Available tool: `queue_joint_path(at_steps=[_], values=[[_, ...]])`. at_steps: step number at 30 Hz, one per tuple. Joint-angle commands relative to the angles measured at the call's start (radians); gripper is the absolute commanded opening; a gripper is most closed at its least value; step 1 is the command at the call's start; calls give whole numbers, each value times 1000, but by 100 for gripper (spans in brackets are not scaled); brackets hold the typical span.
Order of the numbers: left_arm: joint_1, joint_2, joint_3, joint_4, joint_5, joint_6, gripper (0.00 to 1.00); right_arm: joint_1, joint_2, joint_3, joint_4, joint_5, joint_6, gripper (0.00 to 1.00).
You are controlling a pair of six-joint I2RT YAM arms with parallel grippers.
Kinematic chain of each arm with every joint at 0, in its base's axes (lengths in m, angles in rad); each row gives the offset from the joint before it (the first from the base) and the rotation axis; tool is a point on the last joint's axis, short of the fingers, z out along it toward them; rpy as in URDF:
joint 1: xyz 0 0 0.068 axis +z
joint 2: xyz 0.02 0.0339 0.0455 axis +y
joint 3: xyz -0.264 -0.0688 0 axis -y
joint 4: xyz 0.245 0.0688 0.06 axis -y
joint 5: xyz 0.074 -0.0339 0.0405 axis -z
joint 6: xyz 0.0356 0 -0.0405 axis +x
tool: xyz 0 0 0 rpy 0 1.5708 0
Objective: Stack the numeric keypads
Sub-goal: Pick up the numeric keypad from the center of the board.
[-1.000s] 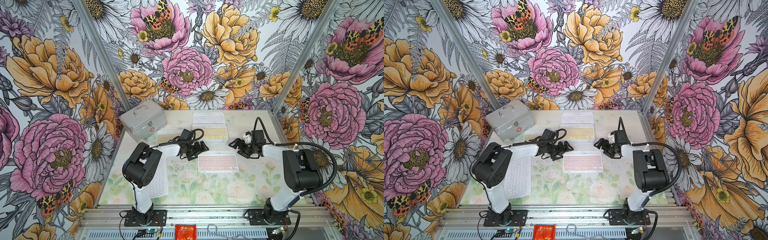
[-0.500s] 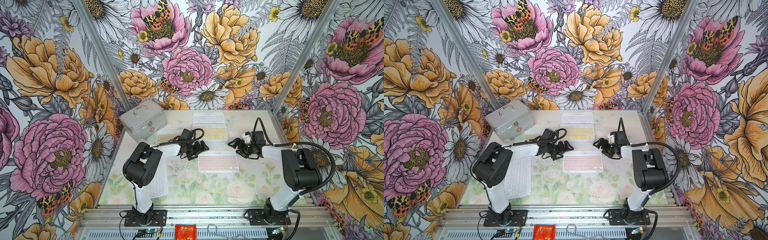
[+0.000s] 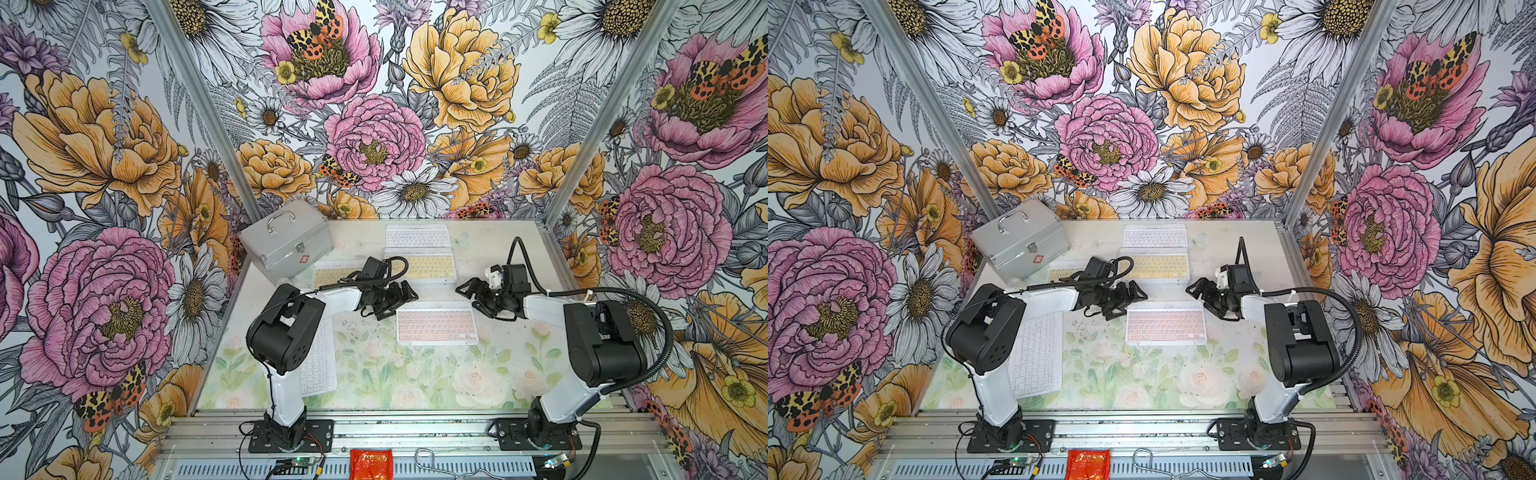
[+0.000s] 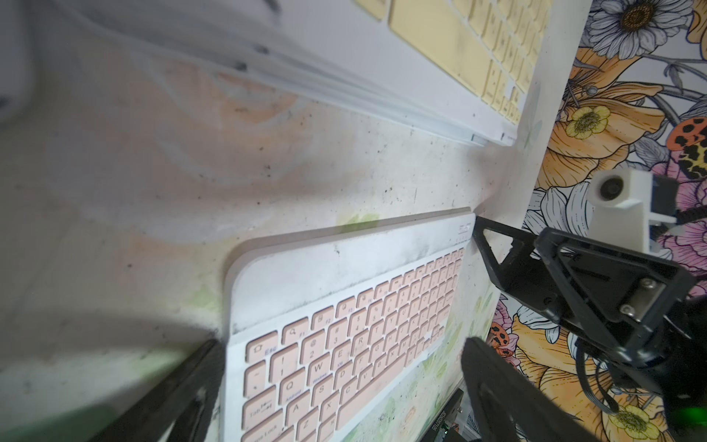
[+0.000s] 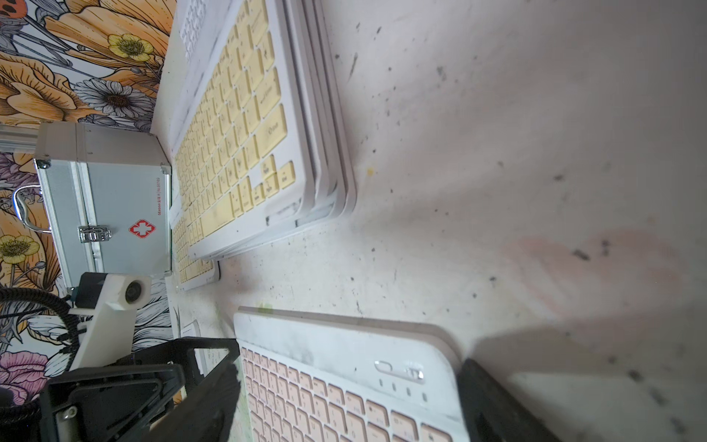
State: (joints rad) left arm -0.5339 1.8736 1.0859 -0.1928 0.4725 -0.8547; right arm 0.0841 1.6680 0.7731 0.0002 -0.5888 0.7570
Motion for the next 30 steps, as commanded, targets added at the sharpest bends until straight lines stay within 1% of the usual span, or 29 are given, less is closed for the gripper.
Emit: queue_joint_path(at_steps=[1, 7, 11, 13, 22, 26, 30], values=[[-13, 56, -15, 7, -2, -15, 99, 58, -54, 2, -3, -86, 33, 90], [2, 48, -40, 59, 14, -48, 99, 74, -108, 17, -7, -110, 34, 89], [9, 35, -50, 118, 22, -92, 99, 75, -122, 27, 39, -152, 44, 88], [8, 18, -62, 157, -5, -121, 99, 74, -113, 41, 60, -169, 53, 87], [13, 11, -66, 290, -11, -217, 99, 84, -103, 67, 267, -233, 160, 85], [10, 2, -75, 333, -13, -247, 99, 95, -111, 66, 320, -219, 179, 85], [3, -14, -95, 377, -35, -281, 99, 106, -98, 58, 390, -196, 240, 84]])
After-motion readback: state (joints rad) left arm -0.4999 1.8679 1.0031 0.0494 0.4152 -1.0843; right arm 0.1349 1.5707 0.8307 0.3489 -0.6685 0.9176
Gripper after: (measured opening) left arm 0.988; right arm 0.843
